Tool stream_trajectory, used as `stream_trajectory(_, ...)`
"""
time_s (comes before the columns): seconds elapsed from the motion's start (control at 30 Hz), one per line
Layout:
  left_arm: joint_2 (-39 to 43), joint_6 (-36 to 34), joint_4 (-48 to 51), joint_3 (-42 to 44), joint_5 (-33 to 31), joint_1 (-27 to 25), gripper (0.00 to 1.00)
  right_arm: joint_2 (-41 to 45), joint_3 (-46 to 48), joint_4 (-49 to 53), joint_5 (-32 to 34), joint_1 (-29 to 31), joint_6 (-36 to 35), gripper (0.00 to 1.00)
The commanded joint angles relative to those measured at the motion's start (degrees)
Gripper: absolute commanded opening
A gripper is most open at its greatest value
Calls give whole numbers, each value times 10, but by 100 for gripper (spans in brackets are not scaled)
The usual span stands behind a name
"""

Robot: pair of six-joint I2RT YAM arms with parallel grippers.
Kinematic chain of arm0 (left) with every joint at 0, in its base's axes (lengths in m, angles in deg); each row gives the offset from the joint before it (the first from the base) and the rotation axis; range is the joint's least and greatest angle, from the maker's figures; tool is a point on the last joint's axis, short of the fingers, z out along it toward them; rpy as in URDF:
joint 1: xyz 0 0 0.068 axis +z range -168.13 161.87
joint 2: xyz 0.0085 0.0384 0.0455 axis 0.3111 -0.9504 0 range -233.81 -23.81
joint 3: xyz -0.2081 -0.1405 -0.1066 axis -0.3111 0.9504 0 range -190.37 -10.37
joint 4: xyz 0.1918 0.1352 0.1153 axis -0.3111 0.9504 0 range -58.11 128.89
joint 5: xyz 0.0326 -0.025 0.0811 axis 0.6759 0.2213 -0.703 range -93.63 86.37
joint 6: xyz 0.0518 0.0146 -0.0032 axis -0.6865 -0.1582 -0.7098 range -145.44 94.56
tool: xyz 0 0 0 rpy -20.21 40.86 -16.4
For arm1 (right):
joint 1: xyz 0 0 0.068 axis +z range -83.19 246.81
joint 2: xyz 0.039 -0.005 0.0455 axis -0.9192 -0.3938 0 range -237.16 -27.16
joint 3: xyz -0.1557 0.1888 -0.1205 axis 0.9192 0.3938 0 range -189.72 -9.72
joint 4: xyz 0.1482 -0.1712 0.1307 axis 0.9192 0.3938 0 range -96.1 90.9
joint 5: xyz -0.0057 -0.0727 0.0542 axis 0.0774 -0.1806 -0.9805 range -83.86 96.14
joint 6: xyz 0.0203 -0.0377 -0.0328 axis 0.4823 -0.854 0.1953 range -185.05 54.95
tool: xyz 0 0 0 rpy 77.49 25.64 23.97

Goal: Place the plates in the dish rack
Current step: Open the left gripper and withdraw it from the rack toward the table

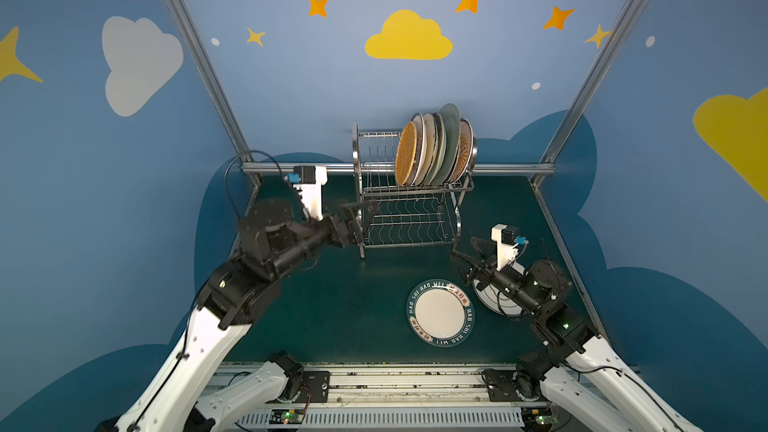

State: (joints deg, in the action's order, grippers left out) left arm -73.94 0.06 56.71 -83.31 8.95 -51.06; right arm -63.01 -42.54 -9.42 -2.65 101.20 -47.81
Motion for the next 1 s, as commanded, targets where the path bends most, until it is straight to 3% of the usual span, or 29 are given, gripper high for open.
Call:
stream_trajectory(0.0,43,9,-65,82,94,2,100,10,-30,34,-9,2,20,87)
stream_trajectory(0.17,106,4,-80,194,198,2,100,59,-37,158,19,-11,76,87)
stream_trajectory(0.4,154,17,-106,302,207,2,100,63,-80,411,68,-96,175,87)
stream_trajectory(0.67,137,37,-91,307,220,2,100,31,-31,468,58,-292,228,90)
stream_trajectory(0.83,143,39,-81,313,225,2,100,10,25,438,-51,-491,243,90)
stream_trajectory(0.97,152,44,-84,320,225,2,100,-4,65,410,-114,-617,244,90)
